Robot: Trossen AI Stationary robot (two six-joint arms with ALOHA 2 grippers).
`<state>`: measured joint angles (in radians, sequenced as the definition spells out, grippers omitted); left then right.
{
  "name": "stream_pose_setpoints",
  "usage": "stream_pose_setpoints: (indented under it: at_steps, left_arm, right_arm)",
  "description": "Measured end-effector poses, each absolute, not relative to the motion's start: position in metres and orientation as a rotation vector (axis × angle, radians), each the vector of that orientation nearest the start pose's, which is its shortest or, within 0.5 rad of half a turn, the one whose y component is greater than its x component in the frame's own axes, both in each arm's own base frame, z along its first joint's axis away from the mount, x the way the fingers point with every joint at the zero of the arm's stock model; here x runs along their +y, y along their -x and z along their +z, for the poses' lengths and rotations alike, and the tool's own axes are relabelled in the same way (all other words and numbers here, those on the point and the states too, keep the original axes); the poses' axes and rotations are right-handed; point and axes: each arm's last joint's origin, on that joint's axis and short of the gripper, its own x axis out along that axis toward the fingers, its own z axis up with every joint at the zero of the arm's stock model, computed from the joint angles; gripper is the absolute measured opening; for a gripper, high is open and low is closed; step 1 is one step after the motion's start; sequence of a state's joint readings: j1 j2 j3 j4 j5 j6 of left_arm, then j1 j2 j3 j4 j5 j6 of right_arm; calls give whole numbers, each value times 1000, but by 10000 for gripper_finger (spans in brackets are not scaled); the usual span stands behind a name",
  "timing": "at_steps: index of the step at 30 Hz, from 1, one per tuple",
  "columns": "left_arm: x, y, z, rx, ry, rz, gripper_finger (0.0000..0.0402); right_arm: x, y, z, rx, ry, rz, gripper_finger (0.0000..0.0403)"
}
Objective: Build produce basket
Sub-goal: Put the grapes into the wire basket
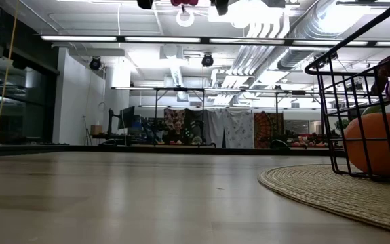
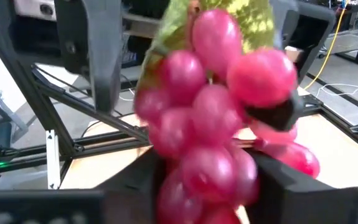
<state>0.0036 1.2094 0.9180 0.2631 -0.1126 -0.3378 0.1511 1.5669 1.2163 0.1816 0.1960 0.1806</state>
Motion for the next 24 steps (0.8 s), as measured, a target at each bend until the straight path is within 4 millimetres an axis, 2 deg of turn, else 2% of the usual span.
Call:
stream_pose_setpoints:
  at_steps: [5, 8, 13, 17, 20, 24]
  left_arm:
    - [5, -273, 349, -18, 310, 116, 274]
    - [5, -266, 365, -22, 268, 115, 278]
    - [9, -236, 390, 73, 190, 164, 278]
    - [11, -201, 407, 70, 174, 194, 278]
    - [11, -179, 415, 39, 175, 218, 278]
    - [11, -156, 424, -20, 179, 247, 278]
  right_arm:
    - [47, -360, 323, 173, -143, -61, 72]
    - [42, -356, 328, 177, -117, -69, 46]
    - [33, -328, 351, 206, -64, -85, 64]
    - [27, -291, 371, 263, -69, -98, 79]
    - [30, -261, 381, 320, -138, -58, 78]
    - [44, -229, 392, 364, -310, 85, 76]
